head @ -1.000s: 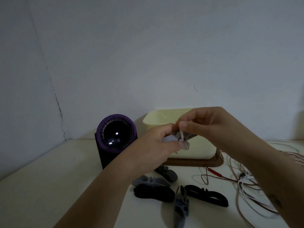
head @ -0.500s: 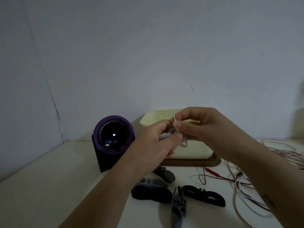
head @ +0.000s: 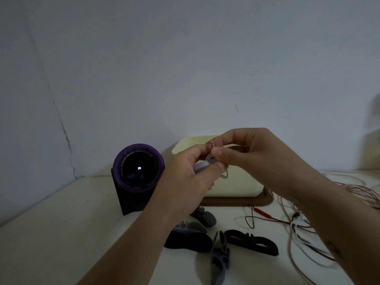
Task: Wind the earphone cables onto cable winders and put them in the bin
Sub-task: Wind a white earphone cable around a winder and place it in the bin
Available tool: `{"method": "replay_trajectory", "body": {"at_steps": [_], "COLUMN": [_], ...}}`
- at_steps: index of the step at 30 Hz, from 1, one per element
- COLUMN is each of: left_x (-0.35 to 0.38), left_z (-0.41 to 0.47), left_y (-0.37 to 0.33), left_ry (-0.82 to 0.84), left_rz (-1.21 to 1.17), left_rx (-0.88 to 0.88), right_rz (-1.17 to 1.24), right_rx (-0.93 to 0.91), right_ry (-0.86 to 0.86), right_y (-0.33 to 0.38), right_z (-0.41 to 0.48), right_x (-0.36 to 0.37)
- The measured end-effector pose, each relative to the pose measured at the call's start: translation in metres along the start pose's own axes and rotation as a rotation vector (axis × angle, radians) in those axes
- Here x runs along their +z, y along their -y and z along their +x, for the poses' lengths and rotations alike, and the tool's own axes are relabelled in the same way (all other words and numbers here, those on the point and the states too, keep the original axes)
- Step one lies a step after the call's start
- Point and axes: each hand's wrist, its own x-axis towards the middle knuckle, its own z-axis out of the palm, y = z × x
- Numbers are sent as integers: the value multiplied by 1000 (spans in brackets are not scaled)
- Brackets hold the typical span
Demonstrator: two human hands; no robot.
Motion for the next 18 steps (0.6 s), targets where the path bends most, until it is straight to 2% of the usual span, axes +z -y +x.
{"method": "replay_trajectory", "body": {"at_steps": [14,18], "left_x": [3,6], "left_z": [-2,-2], "left_y": [0,4], "left_ry": [-70,-82], "left_rz": [59,51], "left_rx": [44,57], "right_rz": [203,97], "right_rx": [12,-58], "right_ry": [-41,-73], "right_y": [-3,-6], "right_z": [0,1], "right_x": [1,4]}}
